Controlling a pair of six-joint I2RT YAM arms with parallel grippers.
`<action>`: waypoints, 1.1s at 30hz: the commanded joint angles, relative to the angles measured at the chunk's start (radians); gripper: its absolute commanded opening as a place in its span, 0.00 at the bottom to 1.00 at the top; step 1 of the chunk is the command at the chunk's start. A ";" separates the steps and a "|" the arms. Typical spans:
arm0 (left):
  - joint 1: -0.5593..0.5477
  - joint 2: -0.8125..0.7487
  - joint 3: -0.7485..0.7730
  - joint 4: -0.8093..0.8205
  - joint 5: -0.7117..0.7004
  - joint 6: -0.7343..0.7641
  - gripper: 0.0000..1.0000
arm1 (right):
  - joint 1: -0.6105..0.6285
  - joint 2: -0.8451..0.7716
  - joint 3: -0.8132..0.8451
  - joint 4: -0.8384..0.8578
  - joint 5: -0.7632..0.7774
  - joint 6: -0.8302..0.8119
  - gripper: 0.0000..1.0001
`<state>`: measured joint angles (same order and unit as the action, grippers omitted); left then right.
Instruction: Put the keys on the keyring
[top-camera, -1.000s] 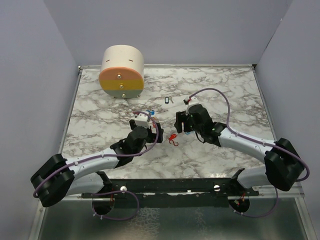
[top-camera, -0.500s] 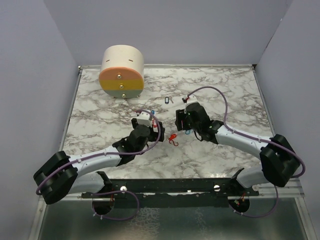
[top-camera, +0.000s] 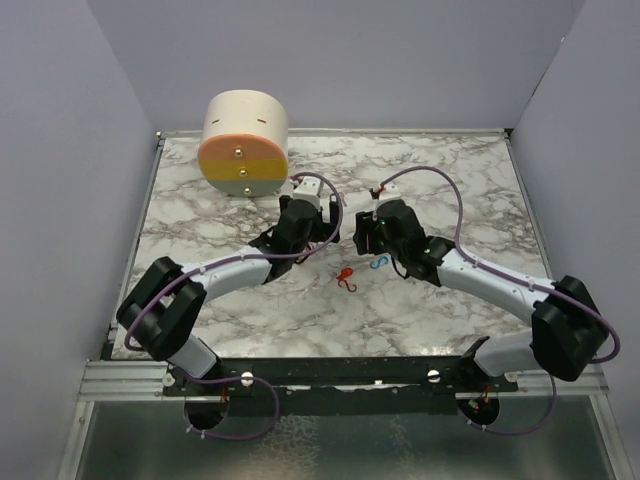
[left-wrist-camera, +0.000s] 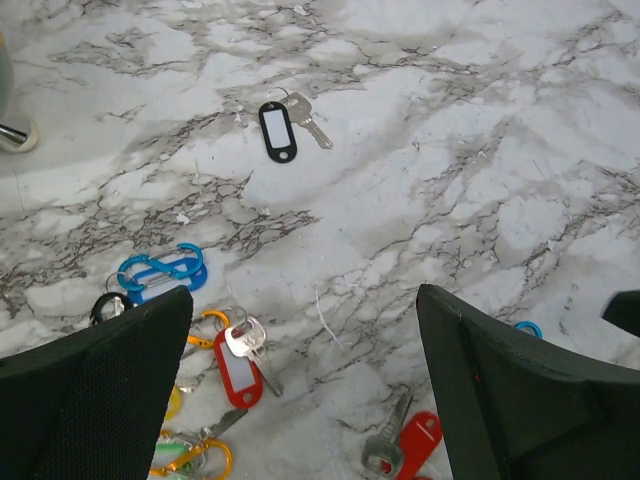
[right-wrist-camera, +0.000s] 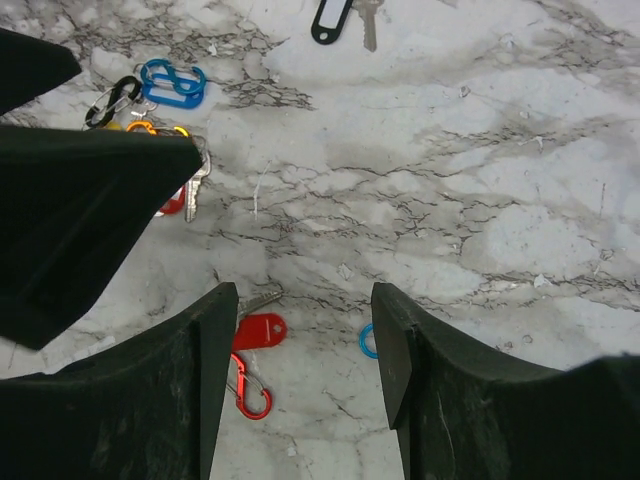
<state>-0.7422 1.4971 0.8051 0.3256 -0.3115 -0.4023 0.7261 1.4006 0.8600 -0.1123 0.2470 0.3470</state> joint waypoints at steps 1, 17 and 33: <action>0.045 0.088 0.076 -0.006 0.124 0.043 0.95 | -0.005 -0.094 -0.036 -0.031 0.037 -0.003 0.56; 0.076 0.138 0.074 -0.005 0.172 0.033 0.90 | -0.005 -0.106 -0.099 -0.025 -0.080 -0.045 0.53; 0.167 0.362 0.295 0.000 0.243 0.084 0.88 | -0.005 -0.147 -0.098 -0.046 -0.056 -0.015 0.53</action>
<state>-0.6014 1.7847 1.0206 0.3130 -0.1265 -0.3424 0.7246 1.2991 0.7631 -0.1463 0.1902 0.3210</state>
